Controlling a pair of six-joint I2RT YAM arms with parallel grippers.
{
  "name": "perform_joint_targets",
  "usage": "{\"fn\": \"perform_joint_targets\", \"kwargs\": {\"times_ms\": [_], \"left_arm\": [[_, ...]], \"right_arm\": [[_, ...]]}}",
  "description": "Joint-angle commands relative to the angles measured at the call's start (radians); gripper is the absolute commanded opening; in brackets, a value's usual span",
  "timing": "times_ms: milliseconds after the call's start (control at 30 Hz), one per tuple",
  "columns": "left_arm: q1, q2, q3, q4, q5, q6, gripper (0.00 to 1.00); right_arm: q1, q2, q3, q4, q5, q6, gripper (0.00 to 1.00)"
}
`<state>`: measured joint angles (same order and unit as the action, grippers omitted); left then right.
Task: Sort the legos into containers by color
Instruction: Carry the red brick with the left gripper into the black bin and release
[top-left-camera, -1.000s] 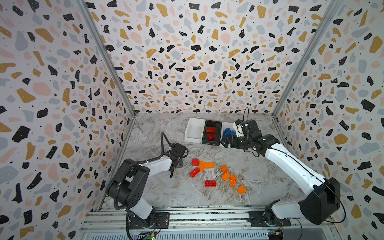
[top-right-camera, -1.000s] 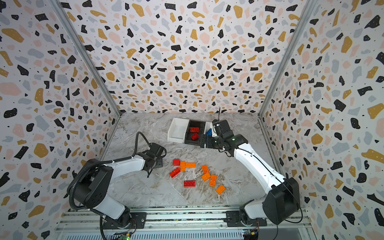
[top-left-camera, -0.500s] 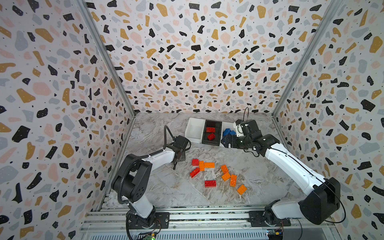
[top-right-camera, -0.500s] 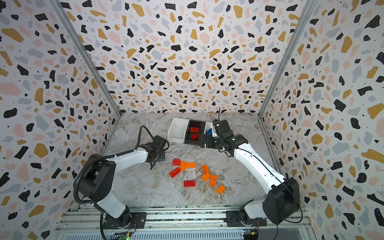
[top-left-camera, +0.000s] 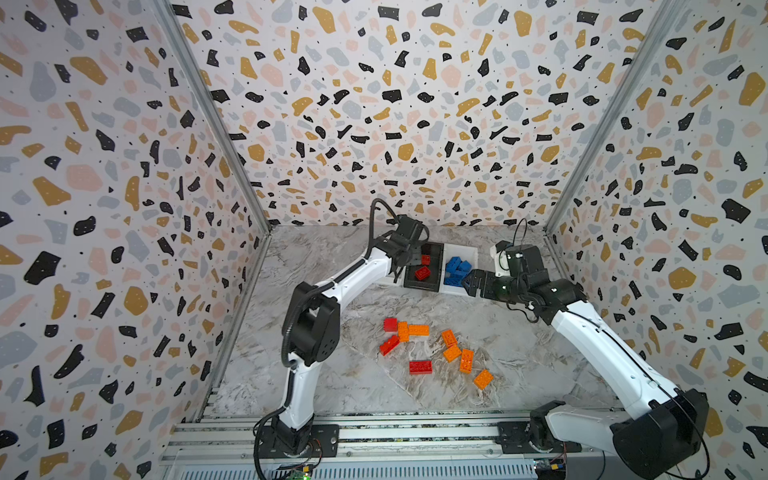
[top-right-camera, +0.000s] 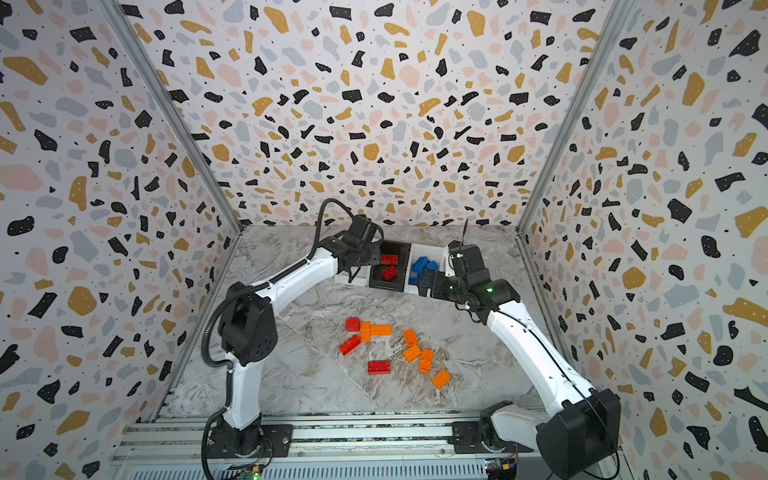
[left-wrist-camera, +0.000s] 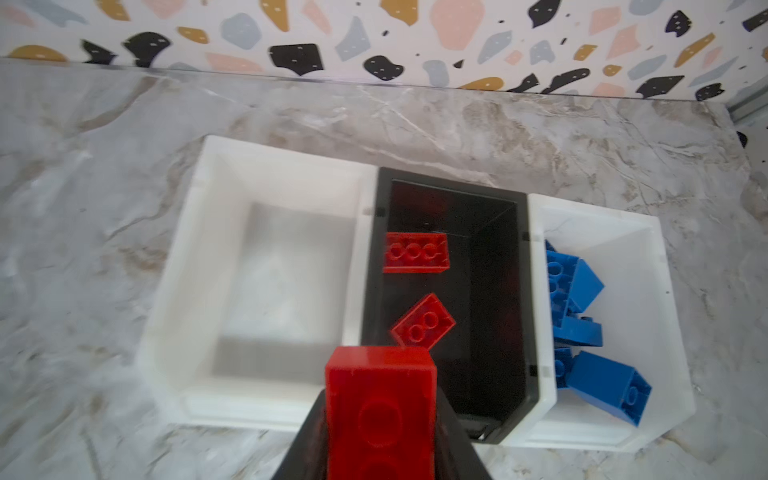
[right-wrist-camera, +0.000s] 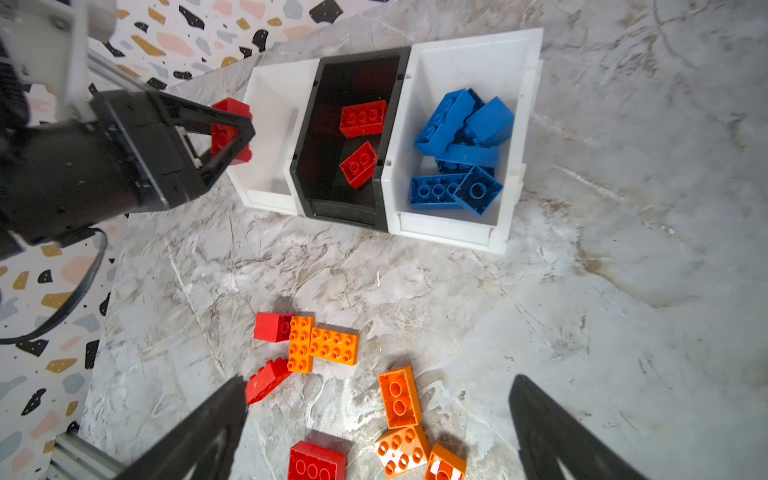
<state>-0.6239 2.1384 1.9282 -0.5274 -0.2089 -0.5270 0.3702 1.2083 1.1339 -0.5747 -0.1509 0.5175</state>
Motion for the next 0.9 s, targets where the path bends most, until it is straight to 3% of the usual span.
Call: {"fn": "perform_joint_targets", "kwargs": {"times_ms": [0, 267, 600, 667, 767, 867], "left_arm": [[-0.002, 0.066, 0.112, -0.065, 0.044, -0.001, 0.22], [-0.002, 0.149, 0.224, -0.026, 0.065, -0.005, 0.24], [-0.002, 0.203, 0.248, 0.043, 0.130, -0.033, 0.29], [-0.002, 0.209, 0.238, 0.055, 0.138, -0.036, 0.41], [-0.001, 0.226, 0.254, 0.051, 0.141, -0.042, 0.74], [-0.001, 0.240, 0.311, 0.003, 0.131, -0.042, 0.81]], "right_arm": [[-0.023, -0.028, 0.014, -0.050, 0.012, -0.017, 0.99], [-0.068, -0.028, 0.047, -0.075, 0.001, -0.040, 0.99], [-0.076, 0.018, 0.112, -0.082, 0.001, -0.061, 0.99], [-0.076, 0.017, 0.113, -0.080, 0.004, -0.062, 0.99], [-0.078, 0.012, 0.109, -0.074, 0.008, -0.058, 0.99], [-0.078, 0.004, 0.106, -0.067, 0.009, -0.054, 0.99]]}}
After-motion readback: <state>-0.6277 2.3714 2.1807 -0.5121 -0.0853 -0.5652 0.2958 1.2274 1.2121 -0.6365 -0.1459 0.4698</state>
